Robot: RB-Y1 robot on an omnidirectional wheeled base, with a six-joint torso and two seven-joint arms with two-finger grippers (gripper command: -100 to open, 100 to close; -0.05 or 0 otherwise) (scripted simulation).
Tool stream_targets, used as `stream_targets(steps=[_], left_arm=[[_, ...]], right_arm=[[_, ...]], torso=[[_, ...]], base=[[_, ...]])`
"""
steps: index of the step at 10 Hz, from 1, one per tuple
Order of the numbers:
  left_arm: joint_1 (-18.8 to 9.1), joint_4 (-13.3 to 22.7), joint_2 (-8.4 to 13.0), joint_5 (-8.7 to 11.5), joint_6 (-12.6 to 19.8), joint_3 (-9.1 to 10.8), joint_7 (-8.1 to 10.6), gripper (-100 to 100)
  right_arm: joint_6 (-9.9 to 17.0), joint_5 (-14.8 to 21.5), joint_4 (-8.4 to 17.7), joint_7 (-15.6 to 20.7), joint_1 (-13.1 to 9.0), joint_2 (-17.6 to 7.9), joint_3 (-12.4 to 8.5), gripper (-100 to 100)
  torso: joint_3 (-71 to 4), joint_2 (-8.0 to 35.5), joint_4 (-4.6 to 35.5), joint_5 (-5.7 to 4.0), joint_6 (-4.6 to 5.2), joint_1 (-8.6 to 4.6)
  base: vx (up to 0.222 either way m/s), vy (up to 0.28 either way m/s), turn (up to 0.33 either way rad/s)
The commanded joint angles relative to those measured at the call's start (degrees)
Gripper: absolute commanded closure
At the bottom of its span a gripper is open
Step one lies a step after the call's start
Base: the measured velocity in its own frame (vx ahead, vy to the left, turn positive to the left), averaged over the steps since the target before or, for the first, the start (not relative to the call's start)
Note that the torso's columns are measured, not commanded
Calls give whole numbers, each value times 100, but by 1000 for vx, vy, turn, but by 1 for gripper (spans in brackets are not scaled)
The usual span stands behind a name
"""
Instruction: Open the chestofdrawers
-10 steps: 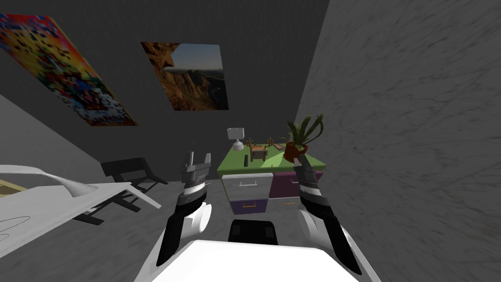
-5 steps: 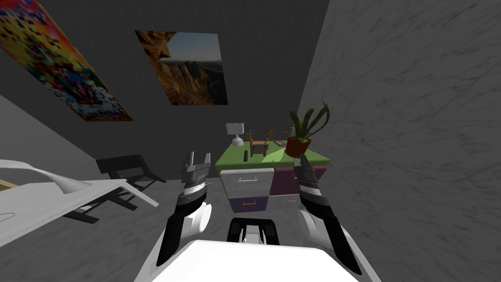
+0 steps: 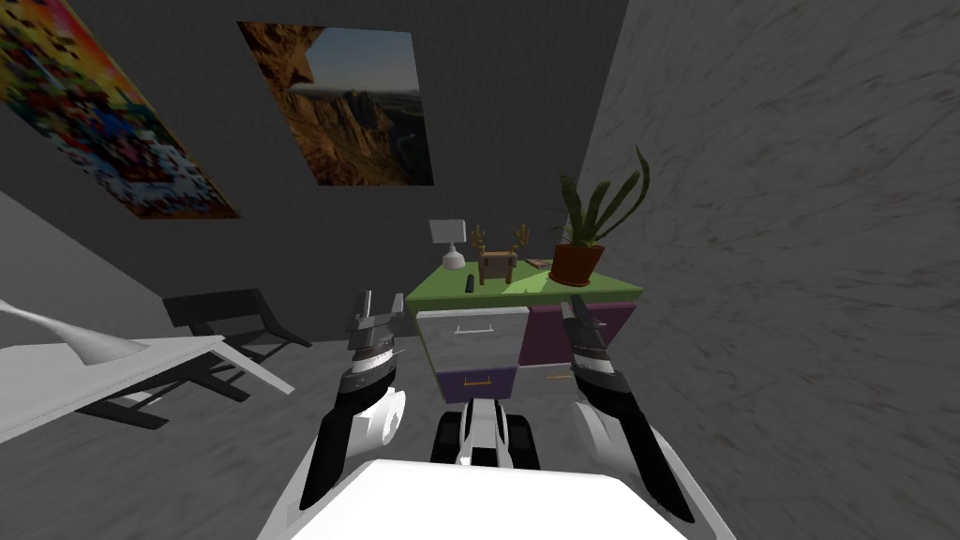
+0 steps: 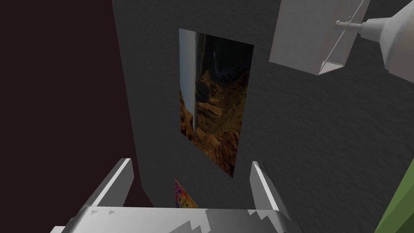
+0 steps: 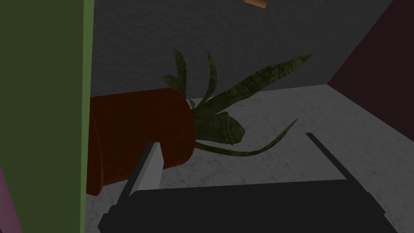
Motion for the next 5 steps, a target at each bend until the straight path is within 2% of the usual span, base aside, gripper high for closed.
stream_targets(steps=[1, 3, 5], left_arm=[[0, 0, 0, 0, 0, 0, 0, 0], [0, 0, -1, 0, 0, -1, 0, 0], [0, 0, 0, 0, 0, 0, 0, 0]], right_arm=[[-95, 114, 116, 382, -94, -354, -8, -100], [-201, 249, 246, 718, -213, -515, -4, -100], [-264, 328, 319, 1020, -284, -568, -1, -100]], torso=[[-25, 15, 17, 1, 0, 3], [-32, 18, 22, 1, 0, 3], [-32, 19, 23, -5, -1, -17]], base=[[7, 68, -59], [9, 89, -83], [5, 60, -43]])
